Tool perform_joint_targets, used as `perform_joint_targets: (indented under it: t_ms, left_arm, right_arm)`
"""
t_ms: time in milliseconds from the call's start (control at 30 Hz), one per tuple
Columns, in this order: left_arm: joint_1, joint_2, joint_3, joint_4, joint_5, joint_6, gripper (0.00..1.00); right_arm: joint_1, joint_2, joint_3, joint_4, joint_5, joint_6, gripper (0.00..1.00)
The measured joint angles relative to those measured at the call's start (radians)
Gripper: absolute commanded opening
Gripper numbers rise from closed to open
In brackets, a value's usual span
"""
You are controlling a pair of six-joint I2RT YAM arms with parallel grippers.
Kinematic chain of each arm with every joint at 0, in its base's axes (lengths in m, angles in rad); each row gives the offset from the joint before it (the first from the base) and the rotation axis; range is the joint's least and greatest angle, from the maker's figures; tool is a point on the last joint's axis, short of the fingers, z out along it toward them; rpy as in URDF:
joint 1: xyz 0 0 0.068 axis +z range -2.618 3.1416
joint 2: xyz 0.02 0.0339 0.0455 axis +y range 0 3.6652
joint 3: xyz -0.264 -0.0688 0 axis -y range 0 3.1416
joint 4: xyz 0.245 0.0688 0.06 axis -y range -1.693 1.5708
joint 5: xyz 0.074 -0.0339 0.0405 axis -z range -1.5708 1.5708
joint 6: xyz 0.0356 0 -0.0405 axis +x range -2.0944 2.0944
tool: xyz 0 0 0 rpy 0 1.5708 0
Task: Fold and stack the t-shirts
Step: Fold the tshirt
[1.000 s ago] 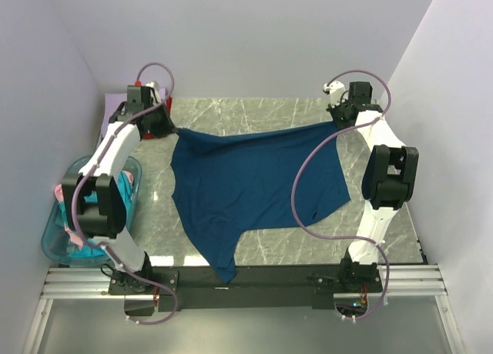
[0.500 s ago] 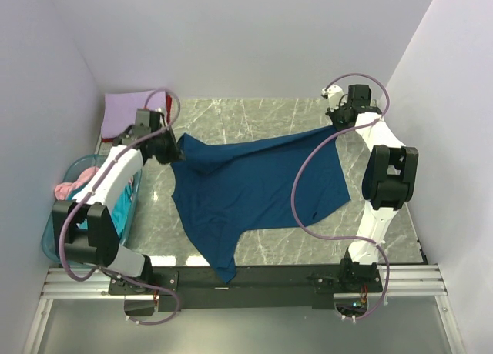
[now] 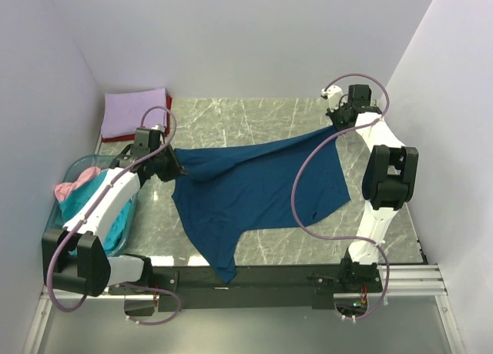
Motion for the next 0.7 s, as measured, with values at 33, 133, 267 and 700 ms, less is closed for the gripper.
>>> perform_joint_targets:
  t_ms: [33,133,267,700]
  left_arm:
    - [0.000,-0.003,-0.002,0.006,-0.003,-0.004,0.00]
    - [0.009,-0.004,-0.016,0.022,-0.015,-0.007,0.00]
    - [0.025,-0.004,-0.037,0.019,-0.018,-0.001,0.01]
    - [0.039,-0.004,-0.007,-0.041,-0.011,0.092,0.61]
  right_arm:
    - [0.000,0.000,0.000,-0.001,0.000,-0.005,0.00]
    - [0.000,-0.001,-0.006,-0.008,0.000,-0.026,0.00]
    - [0.000,-0.022,-0.075,-0.007,0.001,-0.082,0.00]
    - [-0.011,-0.048,-0.144,-0.096,0.021,-0.166,0.36]
